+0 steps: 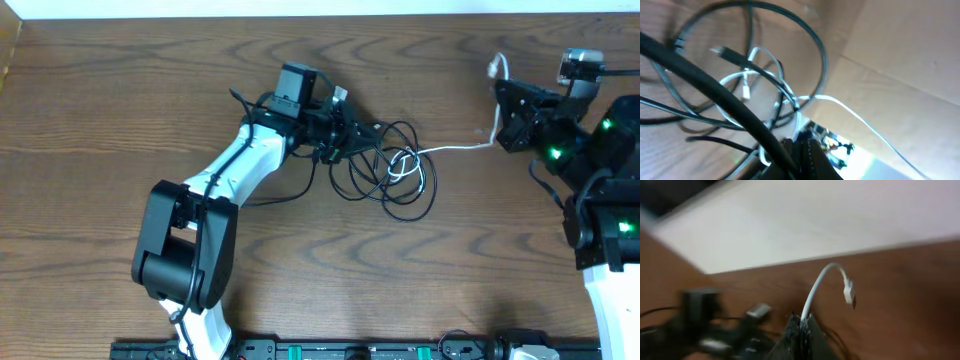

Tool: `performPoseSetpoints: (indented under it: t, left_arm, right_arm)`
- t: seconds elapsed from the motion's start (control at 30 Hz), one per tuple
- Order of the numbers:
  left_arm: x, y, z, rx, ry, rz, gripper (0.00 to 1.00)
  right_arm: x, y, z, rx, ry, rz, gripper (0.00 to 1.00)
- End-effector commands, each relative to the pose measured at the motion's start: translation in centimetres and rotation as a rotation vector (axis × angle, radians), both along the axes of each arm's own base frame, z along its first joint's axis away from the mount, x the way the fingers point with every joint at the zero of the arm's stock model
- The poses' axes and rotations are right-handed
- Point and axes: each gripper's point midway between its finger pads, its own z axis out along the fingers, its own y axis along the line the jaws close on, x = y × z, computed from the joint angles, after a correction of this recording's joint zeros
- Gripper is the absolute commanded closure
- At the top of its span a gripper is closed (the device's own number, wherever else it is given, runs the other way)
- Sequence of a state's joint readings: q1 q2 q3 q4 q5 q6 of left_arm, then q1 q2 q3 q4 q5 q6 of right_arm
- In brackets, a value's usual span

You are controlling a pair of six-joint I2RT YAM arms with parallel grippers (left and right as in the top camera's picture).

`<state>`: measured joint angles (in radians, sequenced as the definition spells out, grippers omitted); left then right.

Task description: Untangle cables

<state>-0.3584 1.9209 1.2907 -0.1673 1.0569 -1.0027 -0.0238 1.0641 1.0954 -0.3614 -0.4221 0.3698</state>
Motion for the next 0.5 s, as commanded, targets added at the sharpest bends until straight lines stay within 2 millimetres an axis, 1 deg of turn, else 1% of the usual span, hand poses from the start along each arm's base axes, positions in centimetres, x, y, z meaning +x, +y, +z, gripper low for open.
performPoseSetpoints:
  t: [0.0, 0.07, 0.1, 0.13, 0.17, 0.23, 0.27, 0.3, 0.37, 0.43, 0.47]
  left_arm:
    - [-1.0, 0.0, 1.9, -0.095, -0.028, -0.084, 0.92]
    - [-1.0, 0.0, 1.9, -0.095, -0.042, -0.090, 0.92]
    - [-1.0, 0.0, 1.9, -0.095, -0.049, -0.093, 0.93]
    - [-1.0, 0.0, 1.8, -0.094, -0.058, -0.096, 0.92]
    - [-1.0, 0.0, 1.8, -0.095, -0.062, -0.098, 0.93]
    - [-1.0, 0.0, 1.8, -0.094, -0.080, -0.104, 0.93]
    - [-0.9, 0.0, 1.7, -0.089, -0.088, -0.103, 0.93]
    - [-0.8, 0.1, 1.7, -0.084, -0.100, -0.103, 0.93]
    - [-0.7, 0.1, 1.6, -0.078, -0.118, -0.105, 0.93]
    - [-0.7, 0.1, 1.6, -0.077, -0.126, -0.108, 0.92]
    - [-0.7, 0.1, 1.6, -0.077, -0.129, -0.109, 0.93]
  right_arm:
    - [1.2, -3.8, -3.5, -0.093, 0.118, -0.206, 0.99]
    - [1.4, -4.4, -5.3, -0.112, 0.183, -0.234, 0.97]
    - [1.6, -4.6, -6.4, -0.121, 0.220, -0.244, 0.92]
    - [1.8, -4.8, -7.6, -0.129, 0.260, -0.249, 0.82]
    - [1.9, -4.8, -8.1, -0.132, 0.275, -0.250, 0.74]
    - [2.2, -4.8, -9.8, -0.136, 0.330, -0.245, 0.64]
    - [2.3, -4.5, -10.8, -0.133, 0.362, -0.229, 0.57]
    - [2.4, -4.0, -11.5, -0.122, 0.386, -0.205, 0.52]
    - [2.4, -2.6, -12.8, -0.080, 0.433, -0.127, 0.39]
    - [2.0, -0.8, -13.8, -0.022, 0.483, -0.032, 0.28]
    - [1.7, -0.2, -14.2, -0.002, 0.505, -0.003, 0.24]
